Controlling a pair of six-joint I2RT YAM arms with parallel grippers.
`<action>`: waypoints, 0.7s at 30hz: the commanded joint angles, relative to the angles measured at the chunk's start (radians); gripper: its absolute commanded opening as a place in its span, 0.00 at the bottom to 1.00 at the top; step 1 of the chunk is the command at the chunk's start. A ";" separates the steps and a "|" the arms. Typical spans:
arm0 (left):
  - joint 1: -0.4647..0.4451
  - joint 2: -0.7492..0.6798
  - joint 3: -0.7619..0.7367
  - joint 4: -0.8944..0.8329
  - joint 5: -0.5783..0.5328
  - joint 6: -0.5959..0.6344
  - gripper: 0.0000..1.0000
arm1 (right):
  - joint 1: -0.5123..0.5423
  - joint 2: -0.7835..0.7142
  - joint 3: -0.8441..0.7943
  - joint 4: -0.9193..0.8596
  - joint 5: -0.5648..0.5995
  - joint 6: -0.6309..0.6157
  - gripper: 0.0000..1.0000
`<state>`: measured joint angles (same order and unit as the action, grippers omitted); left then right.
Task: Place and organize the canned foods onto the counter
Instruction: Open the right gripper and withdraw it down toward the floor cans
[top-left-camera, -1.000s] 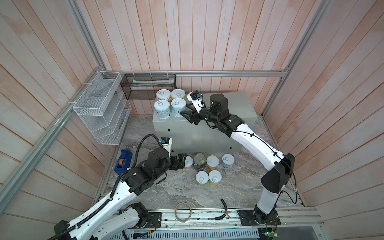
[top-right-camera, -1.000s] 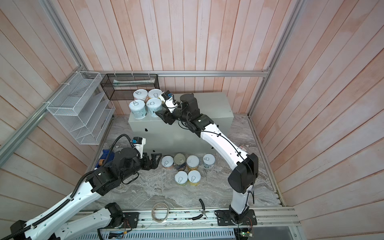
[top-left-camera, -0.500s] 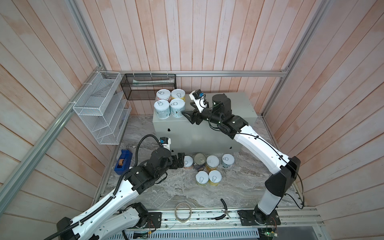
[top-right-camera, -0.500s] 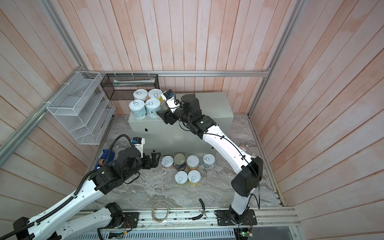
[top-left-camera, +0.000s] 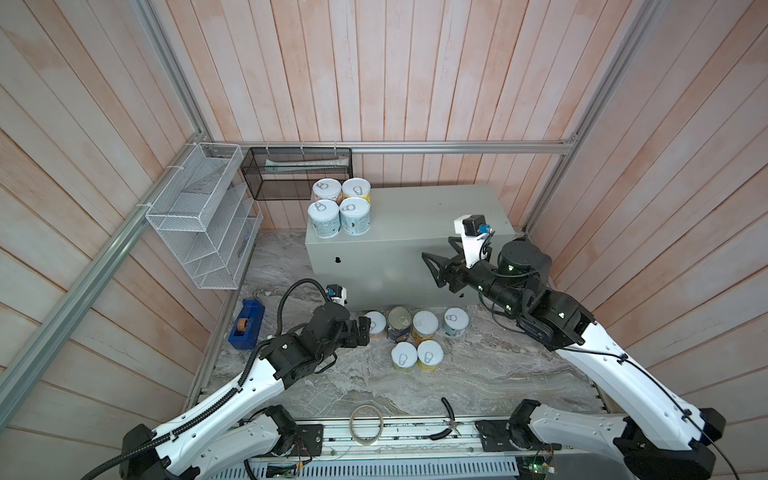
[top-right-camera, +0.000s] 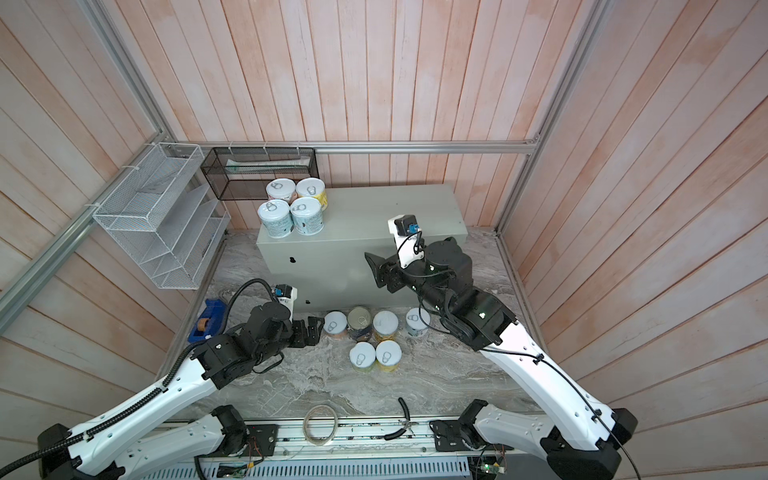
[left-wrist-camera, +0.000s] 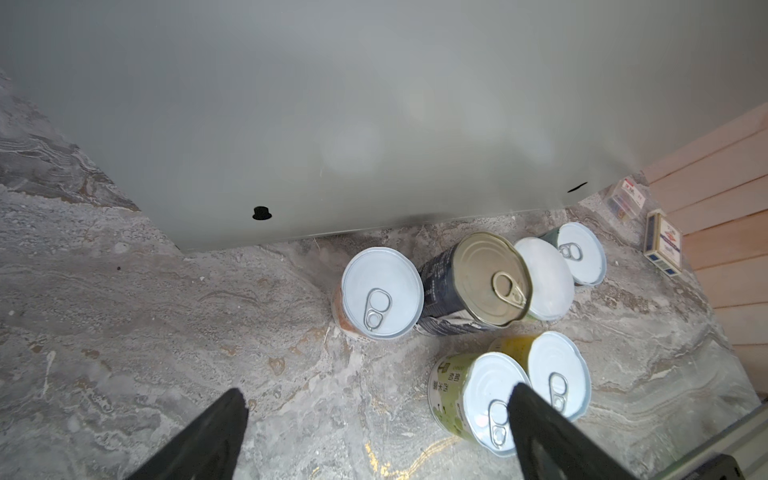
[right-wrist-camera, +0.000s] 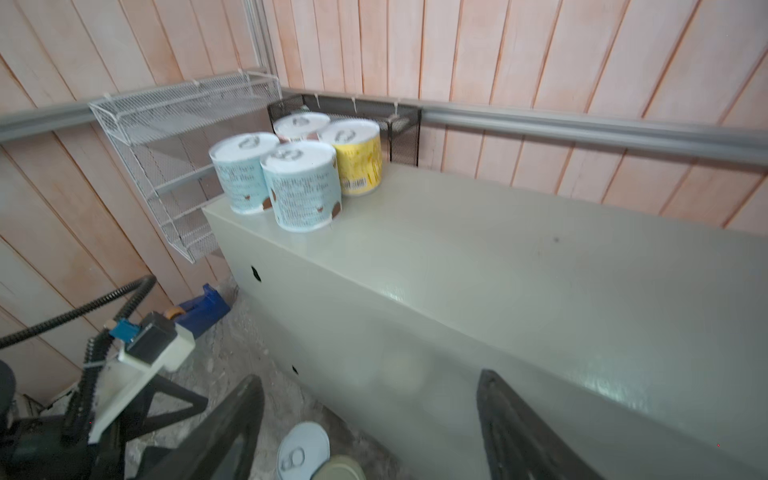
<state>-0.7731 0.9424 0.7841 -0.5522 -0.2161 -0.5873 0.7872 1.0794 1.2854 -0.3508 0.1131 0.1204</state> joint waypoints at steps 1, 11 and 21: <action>-0.005 -0.015 -0.034 0.027 0.020 0.012 1.00 | 0.033 -0.024 -0.103 -0.125 0.097 0.096 0.80; -0.064 -0.053 -0.113 0.105 0.002 -0.041 0.99 | 0.139 -0.117 -0.443 -0.064 0.043 0.274 0.77; -0.115 -0.053 -0.144 0.090 -0.032 -0.084 0.97 | 0.218 -0.183 -0.632 -0.024 0.053 0.423 0.81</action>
<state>-0.8795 0.9009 0.6556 -0.4778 -0.2192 -0.6449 0.9897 0.9173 0.6792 -0.3962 0.1555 0.4793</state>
